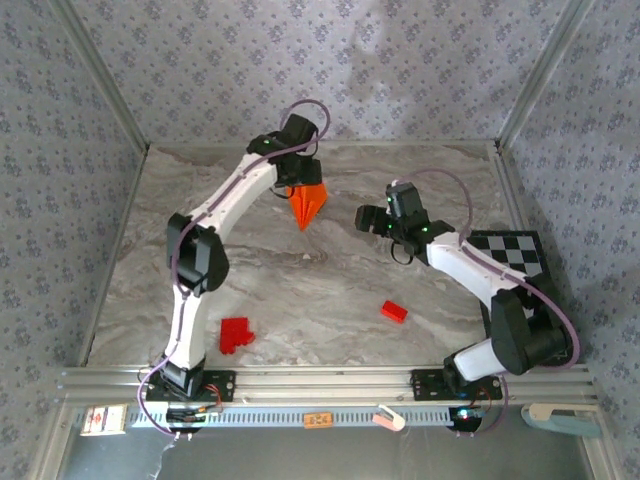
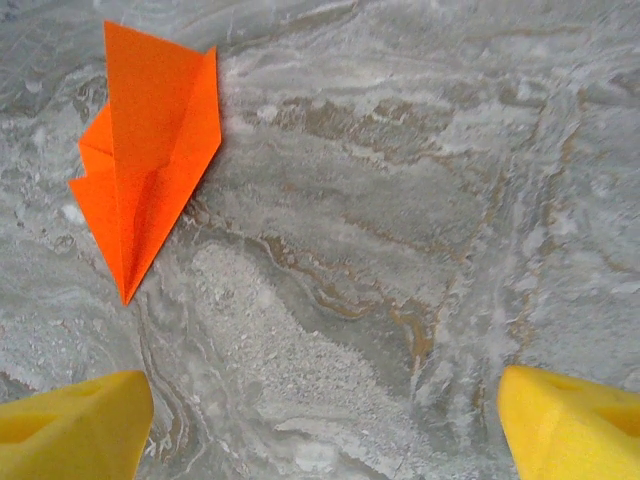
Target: Fold a paper plane with a square sheet of paper (pick it up from the middle)
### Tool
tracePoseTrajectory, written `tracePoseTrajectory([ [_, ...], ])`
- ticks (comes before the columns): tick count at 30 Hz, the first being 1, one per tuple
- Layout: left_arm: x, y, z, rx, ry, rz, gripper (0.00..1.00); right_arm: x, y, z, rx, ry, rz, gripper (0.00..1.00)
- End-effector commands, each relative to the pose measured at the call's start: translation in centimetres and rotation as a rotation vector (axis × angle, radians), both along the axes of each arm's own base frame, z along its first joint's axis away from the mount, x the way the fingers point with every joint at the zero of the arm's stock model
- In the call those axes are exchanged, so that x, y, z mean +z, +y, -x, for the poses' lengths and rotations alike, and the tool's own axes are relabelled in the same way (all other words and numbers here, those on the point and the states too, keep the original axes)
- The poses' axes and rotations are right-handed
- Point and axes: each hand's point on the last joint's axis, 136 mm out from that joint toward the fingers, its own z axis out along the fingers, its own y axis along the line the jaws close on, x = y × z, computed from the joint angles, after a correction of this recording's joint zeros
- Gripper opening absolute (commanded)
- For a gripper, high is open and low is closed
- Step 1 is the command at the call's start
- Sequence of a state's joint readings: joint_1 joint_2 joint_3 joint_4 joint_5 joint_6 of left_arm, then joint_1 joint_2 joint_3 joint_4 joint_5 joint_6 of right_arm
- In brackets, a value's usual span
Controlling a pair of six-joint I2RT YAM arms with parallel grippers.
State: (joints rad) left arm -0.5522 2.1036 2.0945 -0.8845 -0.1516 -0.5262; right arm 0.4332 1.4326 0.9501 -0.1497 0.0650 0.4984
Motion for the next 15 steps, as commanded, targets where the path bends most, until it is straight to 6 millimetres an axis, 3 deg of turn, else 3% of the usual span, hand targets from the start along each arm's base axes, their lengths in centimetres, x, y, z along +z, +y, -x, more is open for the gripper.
tracePoseTrajectory([
  [1,5.9,2.6,0.7,0.056,-0.177,0.002,0.73,4.4,-1.8,-0.4,-0.029,-0.101,0.069,0.92],
  [5,8.8,7.8,2.5,0.164,-0.331,-0.005,0.92,7.7,-3.9,-0.2,-0.039,-0.190,0.174,1.00],
  [8,9.5,12.5,4.1,0.249,-0.417,0.025,0.99,9.4,-5.8,0.1,-0.077,-0.244,0.238,1.00],
  [11,9.1,17.5,5.8,0.339,-0.471,0.051,1.00,10.1,-7.8,0.6,-0.141,-0.292,0.287,1.00],
  [15,6.9,23.8,8.3,0.458,-0.511,-0.019,1.00,9.7,-10.8,1.6,-0.251,-0.333,0.346,1.00],
])
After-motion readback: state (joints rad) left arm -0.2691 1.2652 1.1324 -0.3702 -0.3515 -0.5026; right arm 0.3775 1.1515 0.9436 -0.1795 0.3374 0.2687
